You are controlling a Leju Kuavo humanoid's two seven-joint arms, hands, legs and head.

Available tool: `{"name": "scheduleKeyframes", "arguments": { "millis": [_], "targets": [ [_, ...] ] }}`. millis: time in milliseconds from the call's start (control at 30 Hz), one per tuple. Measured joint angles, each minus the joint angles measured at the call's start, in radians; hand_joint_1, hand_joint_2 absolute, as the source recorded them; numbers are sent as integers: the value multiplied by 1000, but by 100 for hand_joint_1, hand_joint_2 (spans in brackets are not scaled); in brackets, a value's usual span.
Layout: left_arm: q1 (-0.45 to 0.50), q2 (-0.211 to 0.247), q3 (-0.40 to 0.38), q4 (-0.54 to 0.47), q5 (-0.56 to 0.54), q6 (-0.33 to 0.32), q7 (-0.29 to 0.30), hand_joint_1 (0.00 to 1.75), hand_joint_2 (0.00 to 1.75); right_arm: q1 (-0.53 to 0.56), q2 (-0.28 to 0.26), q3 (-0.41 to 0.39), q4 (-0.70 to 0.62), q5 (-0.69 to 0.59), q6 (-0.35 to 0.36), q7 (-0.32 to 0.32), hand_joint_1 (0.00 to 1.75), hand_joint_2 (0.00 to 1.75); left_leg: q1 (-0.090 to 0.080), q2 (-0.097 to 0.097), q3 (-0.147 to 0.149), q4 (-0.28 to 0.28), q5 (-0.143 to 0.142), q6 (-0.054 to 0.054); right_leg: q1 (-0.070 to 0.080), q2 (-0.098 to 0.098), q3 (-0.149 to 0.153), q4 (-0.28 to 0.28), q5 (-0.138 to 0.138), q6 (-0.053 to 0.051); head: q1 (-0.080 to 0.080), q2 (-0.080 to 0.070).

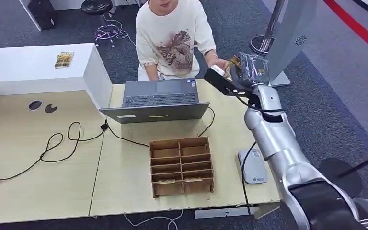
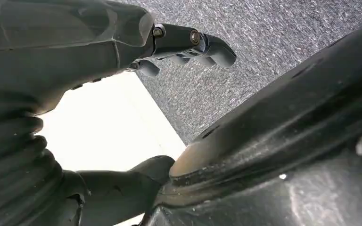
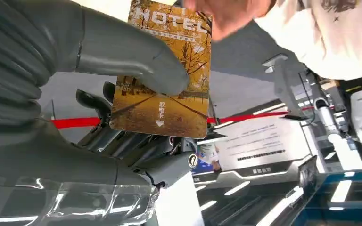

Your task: Pass the card to the sensor for recognition and then transmit it.

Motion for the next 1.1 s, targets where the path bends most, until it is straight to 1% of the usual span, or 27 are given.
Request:
{"name": "scheduleKeyframes", "arguments": {
  "millis": [167,367,400,433,467,500,700,967,1067,1100],
  "targets": [
    [0,0,0,0,0,-1,-1,0,175,-13,13,22,8,6,3,8,175,175,0,0,0,0,0,0,0,0,0,0,0,0,0,0],
    [0,0,0,0,0,-2,-3,0,175,-21,22,30,18,10,3,11,175,175,0,0,0,0,0,0,0,0,0,0,0,0,0,0],
    [0,0,0,0,0,-3,-3,0,175,-22,23,32,19,11,3,11,131,175,0,0,0,0,0,0,0,0,0,0,0,0,0,0],
    [0,1,0,0,0,-3,-3,0,175,-22,23,35,21,12,3,11,24,175,0,0,0,0,0,0,0,0,0,0,0,0,0,0],
    [0,1,0,0,0,-3,-3,0,175,-23,25,37,23,12,4,11,3,175,0,0,0,0,0,0,0,0,0,0,0,0,0,0],
    [0,1,0,0,0,-3,-3,0,175,-25,26,39,25,12,5,12,0,175,0,0,0,0,0,0,0,0,0,0,0,0,0,0],
    [0,2,-16,0,-2,-1,-9,0,175,-31,34,46,34,5,6,24,0,175,0,0,0,0,0,0,0,0,0,0,0,0,0,0],
    [0,2,-17,0,-2,-1,-9,0,175,-31,35,46,36,3,4,28,0,175,0,0,0,0,0,0,0,0,0,0,0,0,0,0],
    [0,2,-18,0,-2,0,-9,0,175,-31,36,46,39,-10,-2,29,0,175,0,0,0,0,0,0,0,0,0,0,0,0,0,0],
    [0,2,-18,0,-1,0,-9,0,175,-30,36,46,38,-25,-16,29,0,175,0,0,0,0,0,0,0,0,0,0,0,0,0,0]
  ]
}}
